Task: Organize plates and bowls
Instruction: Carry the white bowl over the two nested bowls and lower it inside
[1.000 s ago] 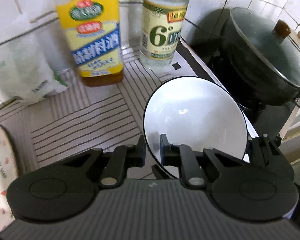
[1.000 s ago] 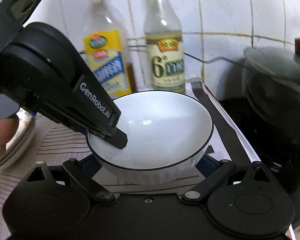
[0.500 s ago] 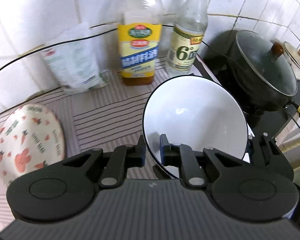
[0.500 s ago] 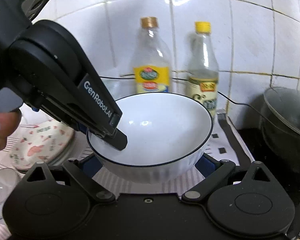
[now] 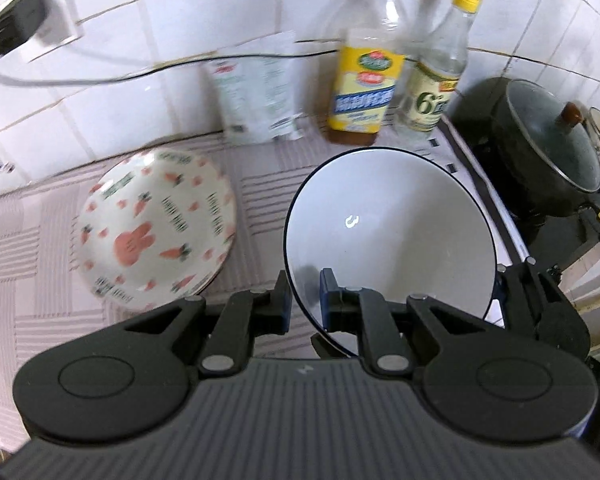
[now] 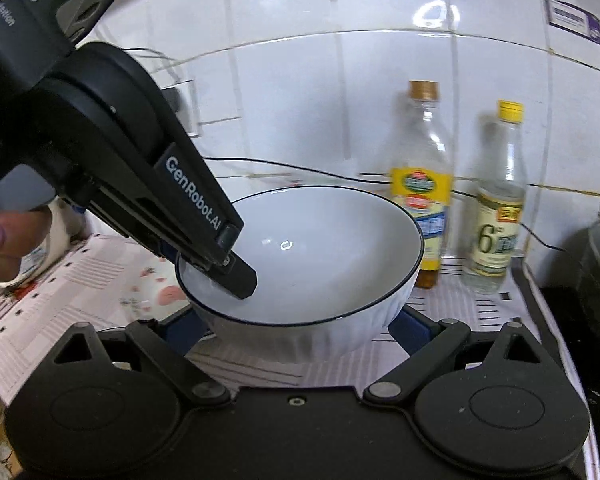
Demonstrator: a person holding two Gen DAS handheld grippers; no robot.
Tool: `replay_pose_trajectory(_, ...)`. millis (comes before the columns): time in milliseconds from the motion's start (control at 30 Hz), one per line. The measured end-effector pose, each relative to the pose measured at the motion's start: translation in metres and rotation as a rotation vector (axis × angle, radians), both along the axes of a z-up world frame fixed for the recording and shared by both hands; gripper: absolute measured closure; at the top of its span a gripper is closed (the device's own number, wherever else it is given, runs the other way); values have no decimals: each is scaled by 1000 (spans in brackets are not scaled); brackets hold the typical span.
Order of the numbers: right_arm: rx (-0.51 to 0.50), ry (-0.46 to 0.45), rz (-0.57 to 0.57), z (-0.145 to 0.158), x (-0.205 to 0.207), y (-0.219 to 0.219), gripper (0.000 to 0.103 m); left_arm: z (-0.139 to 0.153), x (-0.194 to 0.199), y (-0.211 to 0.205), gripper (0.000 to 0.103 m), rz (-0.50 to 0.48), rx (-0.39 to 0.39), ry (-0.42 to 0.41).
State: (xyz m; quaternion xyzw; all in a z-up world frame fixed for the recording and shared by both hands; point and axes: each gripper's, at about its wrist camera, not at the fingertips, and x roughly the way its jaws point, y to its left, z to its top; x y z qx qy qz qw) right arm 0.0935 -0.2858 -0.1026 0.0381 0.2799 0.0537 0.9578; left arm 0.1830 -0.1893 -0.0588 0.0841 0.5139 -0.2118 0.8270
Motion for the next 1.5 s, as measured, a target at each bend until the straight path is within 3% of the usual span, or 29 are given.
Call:
replay_pose_trajectory(367,12,62,123,-2,-6,54,5,-8,-20,67,90,104,16,45)
replay_pose_trajectory(800,16,137,257,-24,6,98,5,-39,-17,113,90,194,55,104)
replay_pose_trajectory(1200,-11,194,334,-38,18,115,6,-58,-4,123,89,207,105,155)
replay_pose_trajectory(1500,-49,238,370,-46,23,124,6,-69,-5,118,88,179,218,115)
